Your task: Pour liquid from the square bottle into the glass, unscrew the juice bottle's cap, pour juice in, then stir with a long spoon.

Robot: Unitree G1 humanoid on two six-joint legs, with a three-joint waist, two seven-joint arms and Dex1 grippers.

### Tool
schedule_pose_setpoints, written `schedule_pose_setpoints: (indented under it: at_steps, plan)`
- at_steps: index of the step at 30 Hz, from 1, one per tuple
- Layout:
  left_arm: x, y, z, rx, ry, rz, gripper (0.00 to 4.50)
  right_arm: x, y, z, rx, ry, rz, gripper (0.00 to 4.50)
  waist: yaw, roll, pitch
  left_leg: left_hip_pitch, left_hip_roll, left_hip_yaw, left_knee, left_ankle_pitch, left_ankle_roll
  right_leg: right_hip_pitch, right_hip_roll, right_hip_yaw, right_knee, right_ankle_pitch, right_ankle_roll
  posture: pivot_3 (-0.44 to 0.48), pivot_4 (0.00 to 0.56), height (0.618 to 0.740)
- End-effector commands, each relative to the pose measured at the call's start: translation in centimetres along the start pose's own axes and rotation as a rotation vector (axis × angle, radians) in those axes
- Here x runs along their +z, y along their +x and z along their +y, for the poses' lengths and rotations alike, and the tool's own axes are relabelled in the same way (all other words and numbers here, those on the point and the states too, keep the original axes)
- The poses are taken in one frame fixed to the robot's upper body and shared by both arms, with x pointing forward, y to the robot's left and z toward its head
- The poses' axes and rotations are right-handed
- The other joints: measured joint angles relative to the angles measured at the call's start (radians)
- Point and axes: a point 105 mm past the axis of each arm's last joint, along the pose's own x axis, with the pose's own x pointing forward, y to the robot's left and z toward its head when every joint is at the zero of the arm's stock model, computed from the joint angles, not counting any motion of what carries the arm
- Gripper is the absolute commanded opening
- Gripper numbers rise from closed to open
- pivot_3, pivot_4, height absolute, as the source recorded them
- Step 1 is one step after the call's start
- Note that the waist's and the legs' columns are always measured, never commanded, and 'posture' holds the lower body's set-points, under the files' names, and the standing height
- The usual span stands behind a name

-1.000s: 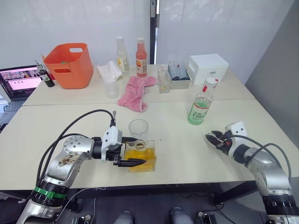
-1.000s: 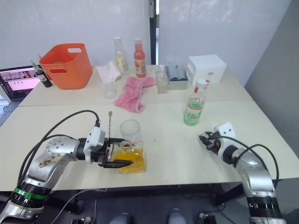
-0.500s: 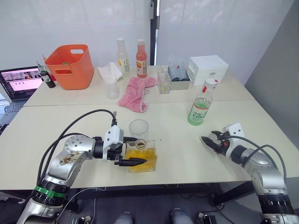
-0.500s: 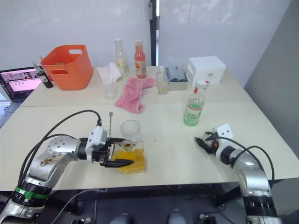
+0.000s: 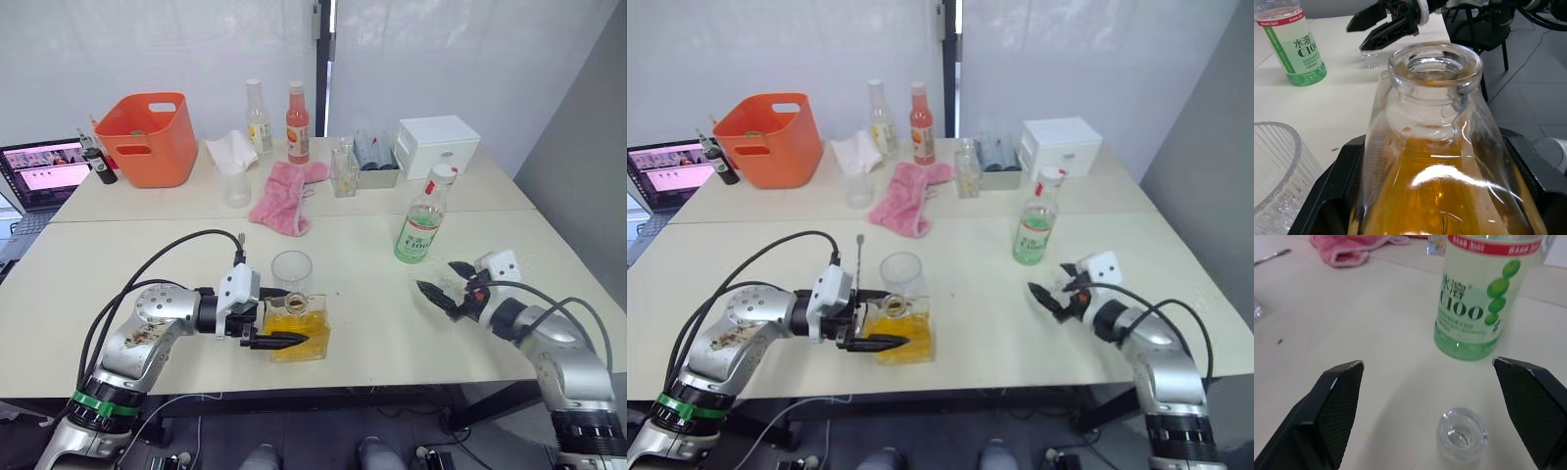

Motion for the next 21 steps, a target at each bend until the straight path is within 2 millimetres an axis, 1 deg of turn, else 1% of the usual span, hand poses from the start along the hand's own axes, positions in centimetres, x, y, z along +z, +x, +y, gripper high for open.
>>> schedule_pose_setpoints:
  at_steps: [1,2,4,8,9,12,16,21]
  plan:
    - [1.3,-0.2,-0.3,0.006,0.066,-0.036,2.82,3.8,-0.2,2.6,0.136,-0.051,-0.08,4.46,0.0,0.0,0.0,0.0,0.0,0.0,0.0,0.0,0.0,0.0,0.0,0.0,0.0,0.0,0.0,0.0,0.15,0.739]
    - [1.3,-0.3,-0.4,0.008,0.066,-0.038,2.82,4.4,-0.1,3.5,0.176,-0.052,-0.09,4.46,0.0,0.0,0.0,0.0,0.0,0.0,0.0,0.0,0.0,0.0,0.0,0.0,0.0,0.0,0.0,0.0,0.15,0.739]
    - [1.3,-0.5,-0.6,0.011,0.067,-0.041,2.82,5.0,0.0,4.4,0.217,-0.05,-0.097,4.46,-0.001,0.0,0.0,0.0,0.0,0.0,0.0,0.0,0.0,0.0,0.0,0.0,0.0,0.0,0.0,0.0,0.15,0.739]
    - [1.1,-0.9,-0.8,0.034,0.06,-0.047,2.82,5.5,0.3,7.4,0.352,-0.055,-0.065,4.46,-0.002,0.0,0.0,0.0,0.0,0.0,0.0,0.0,0.0,-0.001,0.0,0.0,0.0,0.0,0.0,0.0,0.15,0.739]
    - [1.1,-1.0,-0.8,0.037,0.059,-0.047,2.82,5.6,0.3,7.8,0.372,-0.059,-0.06,4.46,-0.003,0.0,0.0,-0.001,0.0,0.0,-0.001,0.0,0.0,-0.001,0.0,0.0,0.0,0.0,0.0,0.0,0.15,0.739]
    - [1.1,-1.1,-0.8,0.053,0.061,-0.055,2.82,5.9,0.5,8.6,0.402,-0.068,-0.063,4.5,-0.002,0.0,0.0,-0.001,0.0,0.0,-0.001,0.0,0.0,-0.001,0.0,0.0,0.0,0.0,0.0,0.0,0.15,0.739]
    - [1.3,-1.4,-1.1,0.053,0.057,-0.072,2.82,5.8,0.7,9.4,0.441,-0.063,-0.054,4.5,-0.001,0.0,0.0,-0.001,0.0,0.0,-0.001,0.0,0.0,-0.001,0.0,0.0,-0.001,0.0,0.0,0.0,0.15,0.739]
    - [2.8,-2.9,-1.6,0.076,0.059,-0.079,2.82,5.5,1.1,9.7,0.462,-0.06,-0.05,4.5,-0.005,0.0,0.002,-0.002,0.0,0.0,-0.002,0.0,0.0,-0.003,0.0,0.0,0.0,0.0,0.0,0.0,0.15,0.739]
